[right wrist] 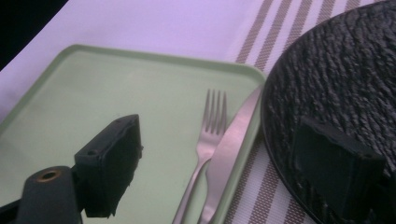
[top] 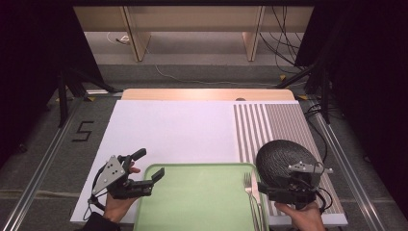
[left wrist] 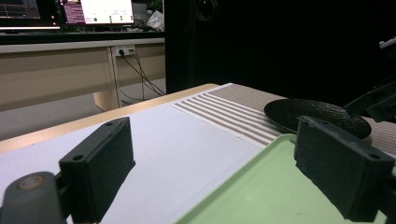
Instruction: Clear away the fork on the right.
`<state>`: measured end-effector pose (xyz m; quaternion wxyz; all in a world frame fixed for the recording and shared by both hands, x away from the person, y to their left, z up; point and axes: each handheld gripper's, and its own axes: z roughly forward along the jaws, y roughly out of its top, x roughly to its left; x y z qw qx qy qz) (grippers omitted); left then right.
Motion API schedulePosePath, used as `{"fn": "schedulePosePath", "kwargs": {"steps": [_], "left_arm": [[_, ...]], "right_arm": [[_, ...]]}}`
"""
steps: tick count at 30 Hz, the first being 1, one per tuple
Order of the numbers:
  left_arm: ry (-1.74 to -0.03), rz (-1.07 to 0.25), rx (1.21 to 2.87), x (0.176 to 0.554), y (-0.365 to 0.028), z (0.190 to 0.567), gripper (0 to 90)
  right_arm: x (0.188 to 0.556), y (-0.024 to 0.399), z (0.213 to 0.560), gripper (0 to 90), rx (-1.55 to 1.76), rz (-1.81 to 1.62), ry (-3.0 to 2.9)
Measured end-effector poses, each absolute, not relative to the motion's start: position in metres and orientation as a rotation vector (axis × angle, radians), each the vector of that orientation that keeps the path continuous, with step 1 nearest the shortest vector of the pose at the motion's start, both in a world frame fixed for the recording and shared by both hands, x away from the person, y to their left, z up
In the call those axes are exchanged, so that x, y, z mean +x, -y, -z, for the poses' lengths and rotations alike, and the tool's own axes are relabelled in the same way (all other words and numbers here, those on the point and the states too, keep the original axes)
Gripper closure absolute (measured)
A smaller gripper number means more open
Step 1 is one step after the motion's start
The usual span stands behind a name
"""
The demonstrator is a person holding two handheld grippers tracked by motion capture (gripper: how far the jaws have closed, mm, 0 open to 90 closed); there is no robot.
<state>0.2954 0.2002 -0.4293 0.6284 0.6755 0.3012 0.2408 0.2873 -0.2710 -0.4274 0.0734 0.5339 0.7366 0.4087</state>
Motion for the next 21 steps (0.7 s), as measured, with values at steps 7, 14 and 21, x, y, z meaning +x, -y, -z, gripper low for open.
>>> {"fn": "schedulePosePath", "kwargs": {"steps": [7, 14, 21], "left_arm": [[-0.691, -0.551, 1.548, 0.296, -0.2, 0.429, 11.6], [-0.691, -0.552, 1.548, 0.296, -0.2, 0.429, 11.6], [-0.693, -0.551, 1.547, 0.296, -0.2, 0.429, 11.6]], "right_arm": [[0.287, 0.278, 0.428, 16.4, 1.664, -1.236, -2.18], [0.287, 0.285, 0.428, 16.4, 1.698, -1.258, -2.141], [0.286, 0.293, 0.429, 16.4, 1.758, -1.288, -2.098]]}}
